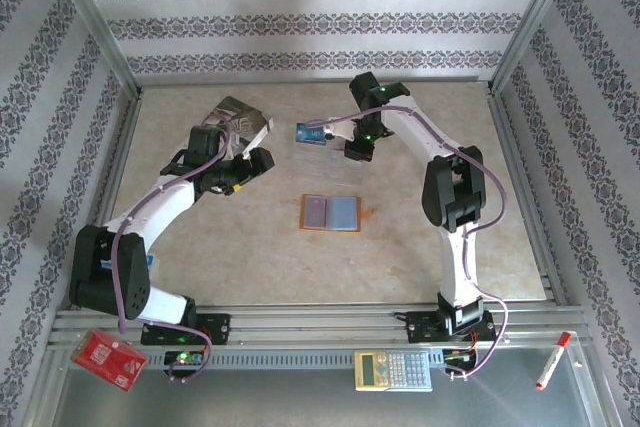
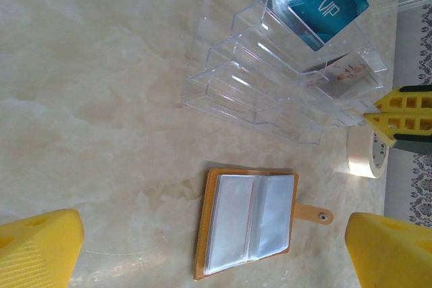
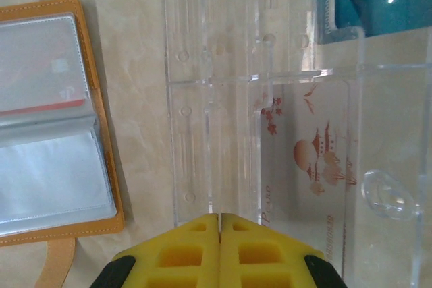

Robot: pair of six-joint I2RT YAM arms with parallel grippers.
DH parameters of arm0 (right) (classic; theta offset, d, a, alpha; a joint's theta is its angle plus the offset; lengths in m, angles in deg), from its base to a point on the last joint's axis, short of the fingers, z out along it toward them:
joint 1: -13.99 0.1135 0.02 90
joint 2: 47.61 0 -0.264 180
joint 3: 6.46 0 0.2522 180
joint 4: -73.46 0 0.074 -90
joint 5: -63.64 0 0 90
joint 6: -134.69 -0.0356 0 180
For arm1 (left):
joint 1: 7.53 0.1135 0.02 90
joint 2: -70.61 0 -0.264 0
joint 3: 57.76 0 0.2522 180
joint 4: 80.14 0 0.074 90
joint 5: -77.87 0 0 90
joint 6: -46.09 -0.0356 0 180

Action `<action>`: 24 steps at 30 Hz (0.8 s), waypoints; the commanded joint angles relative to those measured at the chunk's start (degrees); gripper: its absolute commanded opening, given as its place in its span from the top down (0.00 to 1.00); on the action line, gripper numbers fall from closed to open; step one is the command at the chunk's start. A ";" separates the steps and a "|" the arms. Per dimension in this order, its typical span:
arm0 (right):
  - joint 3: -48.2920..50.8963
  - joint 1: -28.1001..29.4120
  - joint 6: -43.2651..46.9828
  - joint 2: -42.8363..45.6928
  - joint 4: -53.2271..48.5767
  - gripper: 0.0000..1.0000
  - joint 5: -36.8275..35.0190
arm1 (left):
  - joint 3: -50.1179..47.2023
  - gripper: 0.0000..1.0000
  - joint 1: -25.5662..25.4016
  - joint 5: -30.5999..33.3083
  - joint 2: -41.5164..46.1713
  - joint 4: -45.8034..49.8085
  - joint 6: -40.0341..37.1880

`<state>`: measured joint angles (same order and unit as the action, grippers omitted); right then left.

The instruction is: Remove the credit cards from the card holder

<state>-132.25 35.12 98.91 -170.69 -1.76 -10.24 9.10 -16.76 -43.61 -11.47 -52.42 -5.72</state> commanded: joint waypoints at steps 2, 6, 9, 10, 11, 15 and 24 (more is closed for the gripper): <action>-2.07 -0.39 0.47 2.29 0.63 1.00 1.58 | -0.09 0.00 0.80 -0.71 -0.19 -1.21 0.75; -3.39 -0.47 0.41 2.39 0.79 1.00 1.46 | -0.08 0.00 0.82 -0.64 -0.30 -1.21 0.69; -3.89 -0.62 0.23 2.46 1.30 1.00 1.03 | -0.10 0.00 0.80 -0.69 -0.37 -1.30 0.73; -3.90 -0.73 0.15 2.34 1.58 1.00 0.65 | -0.14 0.00 0.80 -0.69 -0.37 -1.30 0.74; -3.94 -0.73 0.11 2.32 1.81 1.00 0.22 | -0.15 0.00 0.80 -0.77 -0.41 -1.28 0.63; -4.16 -0.91 -0.06 1.66 2.04 1.00 -0.78 | -0.32 0.00 0.80 -0.70 -0.27 -1.21 0.62; -5.36 -0.91 0.39 -0.45 1.60 1.00 -1.82 | -0.26 0.00 0.84 -0.70 -0.28 -1.12 0.72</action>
<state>-135.59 34.60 98.91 -170.34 0.32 -11.48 9.10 -16.76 -43.61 -11.47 -52.42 -5.72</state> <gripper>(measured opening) 0.064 0.998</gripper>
